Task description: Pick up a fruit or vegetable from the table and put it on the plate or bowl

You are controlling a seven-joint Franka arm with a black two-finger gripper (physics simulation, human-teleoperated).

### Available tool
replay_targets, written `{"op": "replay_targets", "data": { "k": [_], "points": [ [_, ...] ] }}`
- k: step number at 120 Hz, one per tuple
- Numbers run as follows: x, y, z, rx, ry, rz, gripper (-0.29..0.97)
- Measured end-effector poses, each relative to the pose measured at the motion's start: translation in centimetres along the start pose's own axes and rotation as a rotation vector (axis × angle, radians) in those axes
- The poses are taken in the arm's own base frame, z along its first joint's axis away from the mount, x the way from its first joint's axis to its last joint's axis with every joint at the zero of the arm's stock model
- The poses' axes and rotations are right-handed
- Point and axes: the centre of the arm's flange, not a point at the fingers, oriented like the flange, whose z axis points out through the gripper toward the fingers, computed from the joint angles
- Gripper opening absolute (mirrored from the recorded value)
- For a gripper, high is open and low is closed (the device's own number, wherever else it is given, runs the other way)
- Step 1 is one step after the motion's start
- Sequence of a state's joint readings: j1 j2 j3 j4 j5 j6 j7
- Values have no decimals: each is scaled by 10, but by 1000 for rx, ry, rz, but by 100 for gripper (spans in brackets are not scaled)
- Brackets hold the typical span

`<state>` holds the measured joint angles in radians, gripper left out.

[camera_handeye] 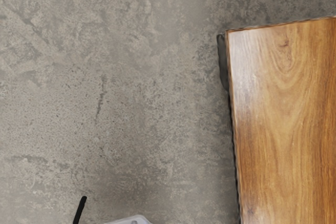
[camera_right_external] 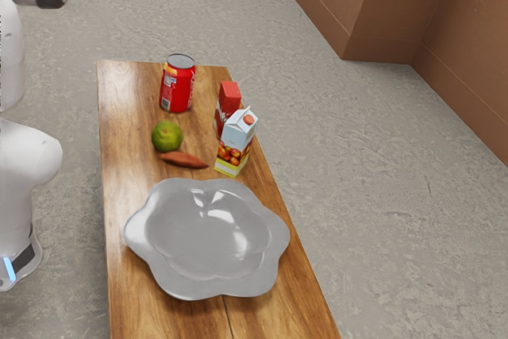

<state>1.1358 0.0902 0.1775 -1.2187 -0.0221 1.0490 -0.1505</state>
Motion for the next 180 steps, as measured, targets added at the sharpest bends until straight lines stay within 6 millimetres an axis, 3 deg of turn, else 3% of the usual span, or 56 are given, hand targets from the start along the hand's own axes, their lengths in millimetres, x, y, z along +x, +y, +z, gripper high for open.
{"op": "replay_targets", "data": {
  "k": [3, 6, 21, 28, 32, 34, 39, 43, 46, 50, 58, 62, 68, 73, 78, 90, 94, 103, 121, 129, 159, 180],
  "points": [
    [5, -4, -3, -8, 34, -19, 67],
    [7, 4, -5, -10, 65, -13, 67],
    [1, 80, -13, -8, 174, 87, 66],
    [1, 89, -17, -19, 208, 87, 66],
    [-8, 85, -30, -37, 245, 79, 66],
    [-21, 79, -44, -53, 281, 77, 66],
    [-80, 60, -90, -110, 396, 83, 66],
    [-118, 51, -109, -132, 440, 88, 66],
    [-144, 65, -115, -135, 447, 131, 66],
    [-181, 106, -116, -128, 440, 242, 66],
    [-248, 188, -96, -87, 382, 475, 66],
    [-290, 223, -56, -27, 325, 591, 66],
    [-357, 235, 24, 67, 280, 721, 66],
    [-381, 231, 85, 120, 260, 774, 66],
    [-375, 231, 117, 138, 237, 788, 66],
    [-322, 237, 139, 102, 182, 767, 66],
    [-309, 242, 161, 110, 162, 773, 66],
    [-301, 256, 207, 132, 161, 811, 66],
    [-285, 258, 267, 134, 176, 851, 66],
    [-280, 260, 278, 120, 201, 868, 66],
    [-276, 258, 288, 99, 180, 894, 66],
    [-291, 249, 292, 110, 89, 904, 66]
  ]
}}
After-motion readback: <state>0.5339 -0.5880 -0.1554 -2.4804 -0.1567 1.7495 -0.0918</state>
